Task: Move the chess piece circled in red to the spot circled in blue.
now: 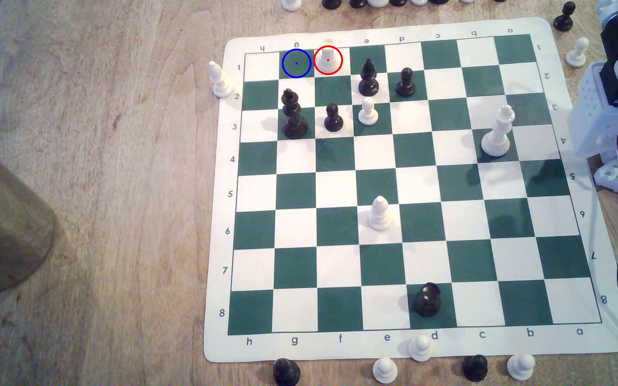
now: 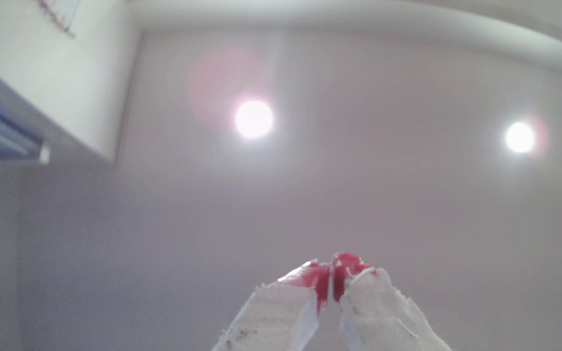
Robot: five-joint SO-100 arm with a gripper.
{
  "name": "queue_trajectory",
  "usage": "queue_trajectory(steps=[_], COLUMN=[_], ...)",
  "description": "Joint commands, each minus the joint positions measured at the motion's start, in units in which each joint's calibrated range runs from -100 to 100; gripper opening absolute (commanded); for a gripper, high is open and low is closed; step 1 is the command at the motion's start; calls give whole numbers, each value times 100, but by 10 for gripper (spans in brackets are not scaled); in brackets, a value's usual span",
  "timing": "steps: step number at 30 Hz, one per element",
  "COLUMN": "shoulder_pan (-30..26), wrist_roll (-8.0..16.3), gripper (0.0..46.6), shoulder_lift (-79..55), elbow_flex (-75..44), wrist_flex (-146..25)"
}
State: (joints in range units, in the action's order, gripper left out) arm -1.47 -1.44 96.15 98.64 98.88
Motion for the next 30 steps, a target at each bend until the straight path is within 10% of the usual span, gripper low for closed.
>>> queue_trajectory(steps=[1,30], shoulder_pan=[410,1575], wrist_roll=[-15,39], gripper=[2,2], shoulder_lift=[-39,-48], elbow_flex=[117,-3391], wrist_flex=[-273,-13492])
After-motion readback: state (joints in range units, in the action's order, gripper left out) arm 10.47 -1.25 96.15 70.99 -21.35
